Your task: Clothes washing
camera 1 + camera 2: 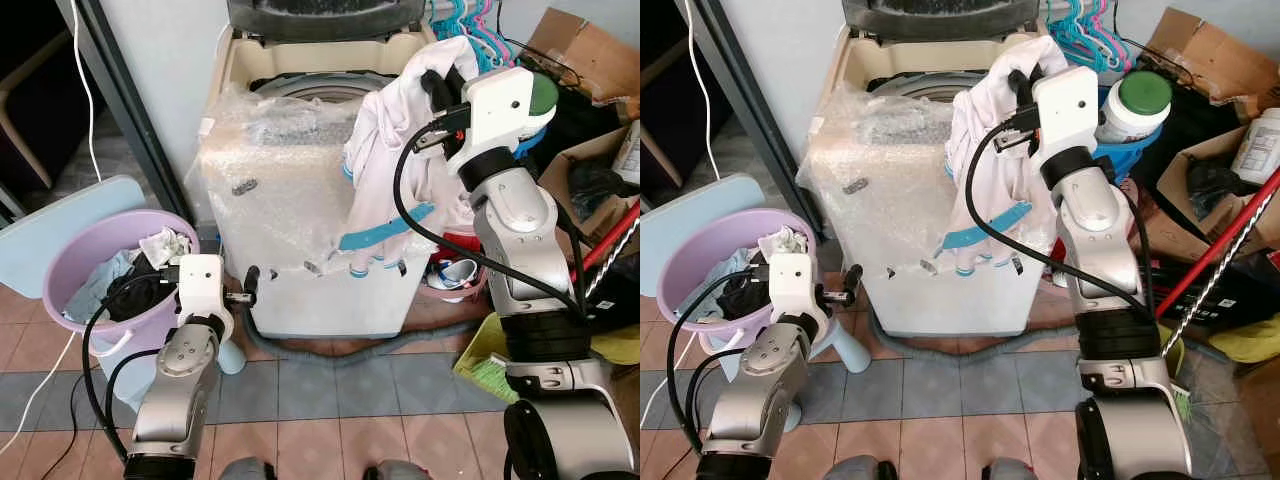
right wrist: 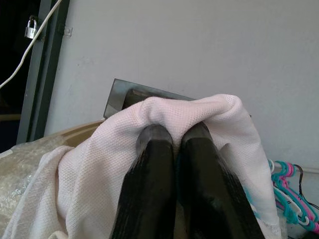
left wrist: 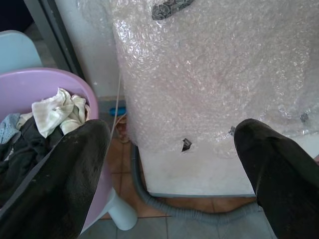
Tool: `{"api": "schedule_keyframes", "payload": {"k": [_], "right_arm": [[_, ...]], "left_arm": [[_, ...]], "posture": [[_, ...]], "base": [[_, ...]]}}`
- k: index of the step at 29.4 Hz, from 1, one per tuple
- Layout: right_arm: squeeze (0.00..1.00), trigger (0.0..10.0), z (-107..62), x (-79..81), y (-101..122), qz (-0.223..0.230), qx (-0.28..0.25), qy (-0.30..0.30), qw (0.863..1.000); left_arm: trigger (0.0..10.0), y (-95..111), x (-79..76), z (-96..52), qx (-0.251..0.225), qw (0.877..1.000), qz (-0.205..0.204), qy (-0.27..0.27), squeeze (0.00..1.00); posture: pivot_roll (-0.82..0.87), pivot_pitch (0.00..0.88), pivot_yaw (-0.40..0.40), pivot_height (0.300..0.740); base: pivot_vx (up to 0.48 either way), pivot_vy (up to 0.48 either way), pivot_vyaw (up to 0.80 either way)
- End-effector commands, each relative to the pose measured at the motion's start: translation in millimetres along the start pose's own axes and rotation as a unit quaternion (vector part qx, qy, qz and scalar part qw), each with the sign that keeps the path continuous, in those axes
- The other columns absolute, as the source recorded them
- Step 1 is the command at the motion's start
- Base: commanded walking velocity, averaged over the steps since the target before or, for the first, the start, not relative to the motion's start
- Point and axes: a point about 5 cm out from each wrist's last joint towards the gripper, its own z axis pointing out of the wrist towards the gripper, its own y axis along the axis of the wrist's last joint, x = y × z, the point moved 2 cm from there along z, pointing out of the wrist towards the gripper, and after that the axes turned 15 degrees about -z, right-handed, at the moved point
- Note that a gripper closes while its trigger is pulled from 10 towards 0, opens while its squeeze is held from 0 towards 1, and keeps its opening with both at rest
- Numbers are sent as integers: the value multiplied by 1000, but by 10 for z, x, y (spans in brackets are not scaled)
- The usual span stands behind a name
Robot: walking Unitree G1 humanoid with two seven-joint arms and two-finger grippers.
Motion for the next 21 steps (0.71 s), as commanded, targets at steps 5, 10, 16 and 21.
{"api": "schedule_keyframes", "payload": {"k": [5, 10, 16, 21], "right_arm": [[0, 10000, 70, 4, 110, -1, -33, 14, 999], [0, 10000, 86, -1, 124, -1, -39, 26, 999], [0, 10000, 163, -53, 182, -5, -52, 37, 998], [0, 10000, 187, -77, 189, -8, -55, 47, 997]], "left_arm": [[10000, 12, 9, 12, 2, 1000, -2, 2, 0], [10000, -6, 16, 8, 5, 1000, -3, 5, 0], [10000, -15, 4, 2, 6, 1000, -4, 3, 0], [10000, -14, 3, 6, 6, 1000, -4, 2, 0]], "posture": [[-47, 48, 45, 740], [-48, 48, 44, 740], [-48, 48, 44, 740], [-48, 44, 45, 740]], "base": [[301, 0, 0], [299, 0, 0], [421, 0, 0], [467, 0, 0]]}}
